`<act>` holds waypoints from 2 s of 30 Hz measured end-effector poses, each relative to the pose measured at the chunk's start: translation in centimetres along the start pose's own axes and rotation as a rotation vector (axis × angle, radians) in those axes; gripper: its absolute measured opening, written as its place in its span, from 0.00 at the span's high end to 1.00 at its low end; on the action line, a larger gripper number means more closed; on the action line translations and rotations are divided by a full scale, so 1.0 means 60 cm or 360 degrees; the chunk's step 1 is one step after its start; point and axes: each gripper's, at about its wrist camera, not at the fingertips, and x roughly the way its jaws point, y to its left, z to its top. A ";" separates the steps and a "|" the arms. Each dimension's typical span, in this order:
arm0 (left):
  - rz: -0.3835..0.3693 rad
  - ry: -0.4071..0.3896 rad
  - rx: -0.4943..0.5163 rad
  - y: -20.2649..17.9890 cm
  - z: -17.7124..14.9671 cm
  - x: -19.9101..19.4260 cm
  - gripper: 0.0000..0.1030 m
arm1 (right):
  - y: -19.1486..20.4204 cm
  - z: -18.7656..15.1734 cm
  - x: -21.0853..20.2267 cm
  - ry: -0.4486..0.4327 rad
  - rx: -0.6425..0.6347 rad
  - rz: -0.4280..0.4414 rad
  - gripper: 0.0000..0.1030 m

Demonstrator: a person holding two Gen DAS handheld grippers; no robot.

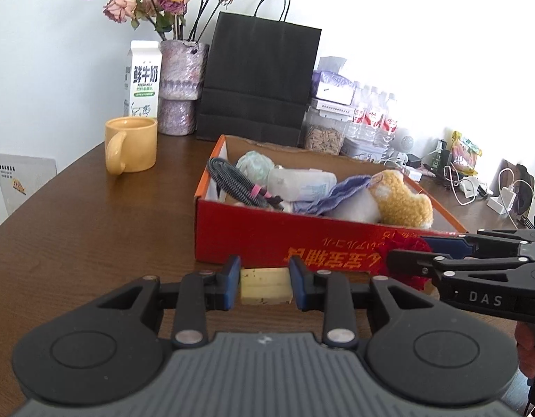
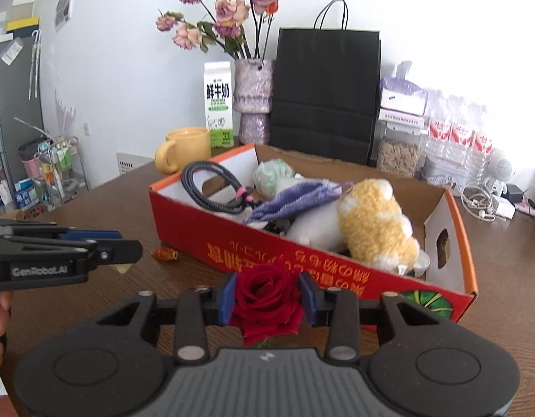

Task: Organize objects
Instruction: 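Carry the soap bar and red rose into the box and open both grippers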

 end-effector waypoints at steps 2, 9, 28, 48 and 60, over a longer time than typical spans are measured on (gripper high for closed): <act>-0.0008 -0.0020 0.0015 -0.007 0.010 0.002 0.69 | -0.006 0.008 -0.009 -0.0037 0.0002 -0.0001 0.64; -0.0036 -0.0098 0.0061 -0.034 0.051 0.017 0.69 | -0.036 0.038 -0.036 -0.0180 0.0025 -0.0039 0.64; -0.0036 -0.0185 0.0167 -0.083 0.147 0.127 0.69 | -0.164 0.106 0.006 -0.0342 0.0138 -0.0192 0.64; -0.0022 -0.0068 0.0179 -0.079 0.157 0.258 0.69 | -0.249 0.117 0.151 -0.0171 0.0182 -0.0174 0.64; 0.0093 -0.0259 0.0211 -0.088 0.158 0.231 0.00 | -0.246 0.111 0.145 -0.0213 0.0191 -0.0193 0.00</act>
